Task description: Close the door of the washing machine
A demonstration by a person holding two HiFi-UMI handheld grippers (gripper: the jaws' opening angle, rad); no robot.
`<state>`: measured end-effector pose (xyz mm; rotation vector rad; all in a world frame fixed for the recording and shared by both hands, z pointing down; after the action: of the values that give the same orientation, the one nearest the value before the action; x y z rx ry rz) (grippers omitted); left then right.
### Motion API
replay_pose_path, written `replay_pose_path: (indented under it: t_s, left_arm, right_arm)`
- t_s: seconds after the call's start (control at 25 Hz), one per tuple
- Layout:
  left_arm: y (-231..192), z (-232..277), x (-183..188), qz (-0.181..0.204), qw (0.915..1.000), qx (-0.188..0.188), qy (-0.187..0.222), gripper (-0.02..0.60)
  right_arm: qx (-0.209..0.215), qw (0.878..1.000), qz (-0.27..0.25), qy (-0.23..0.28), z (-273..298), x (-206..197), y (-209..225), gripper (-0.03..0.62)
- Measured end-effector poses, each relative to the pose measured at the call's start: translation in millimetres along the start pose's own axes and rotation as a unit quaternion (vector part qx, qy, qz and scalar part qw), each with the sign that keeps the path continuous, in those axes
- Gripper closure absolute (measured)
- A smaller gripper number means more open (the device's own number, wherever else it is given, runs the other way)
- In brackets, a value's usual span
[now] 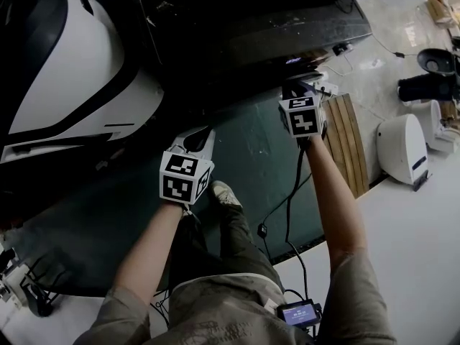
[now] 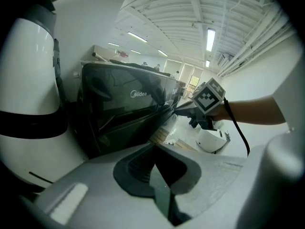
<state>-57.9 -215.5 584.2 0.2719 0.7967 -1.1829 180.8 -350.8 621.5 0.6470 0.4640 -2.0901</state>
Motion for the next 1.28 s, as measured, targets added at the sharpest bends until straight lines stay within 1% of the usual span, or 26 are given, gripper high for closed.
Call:
replay_pose_path:
  t_s: [0.16,0.32,0.48,0.6,0.88,1.0,1.16,1.28]
  left_arm:
    - [-1.9,-6.2,0.8,0.002,1.0000,0.003,0.002,0.581]
    - [-5.2,-17.7,4.0,0.005,0.9999,0.008,0.005,0.581]
    - [-11.2,-30.8,10.5,0.006,0.9998,0.016,0.012,0.581]
    - [-13.9,-41.0,18.4,0.008,0.9996,0.021,0.019,0.581]
    - [-13.0,-72.2,37.4,0.014,0.9989,0.022,0.038,0.581]
    - [-12.4,-86.7,47.1,0.020,0.9983,0.021,0.050,0.581]
    - [-12.7,-107.0,55.7,0.029,0.9976,0.024,0.059,0.581]
    - [-11.9,-124.2,62.0,0.037,0.9969,0.023,0.066,0.581]
  right_arm:
    - [0.005,1.000,0.017,-0.009,0.7,0.4,1.7,0.566]
    - [0.008,0.999,0.048,-0.005,-3.3,1.6,0.6,0.566]
    - [0.006,0.998,0.060,-0.001,-14.2,4.9,-4.7,0.566]
    - [0.003,0.998,0.067,0.017,-27.0,10.7,-7.4,0.566]
    - [0.005,0.996,0.081,0.047,-74.6,27.1,-20.5,0.566]
    - [0.010,0.995,0.078,0.055,-99.6,37.3,-29.8,0.566]
    - [0.018,0.994,0.069,0.088,-134.8,52.5,-45.0,0.566]
    - [0.023,0.992,0.065,0.102,-164.6,61.5,-58.5,0.566]
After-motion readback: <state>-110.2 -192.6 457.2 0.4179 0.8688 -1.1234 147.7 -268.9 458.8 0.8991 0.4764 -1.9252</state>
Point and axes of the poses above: the fingertips, and each gripper's own axes: z forward along the fingers, y to its right, x out of its top, the point moved 7 cm from there along -z, backward along the fingers, and after that the axes turned 5 degrees about x, right-handed, at the moved point
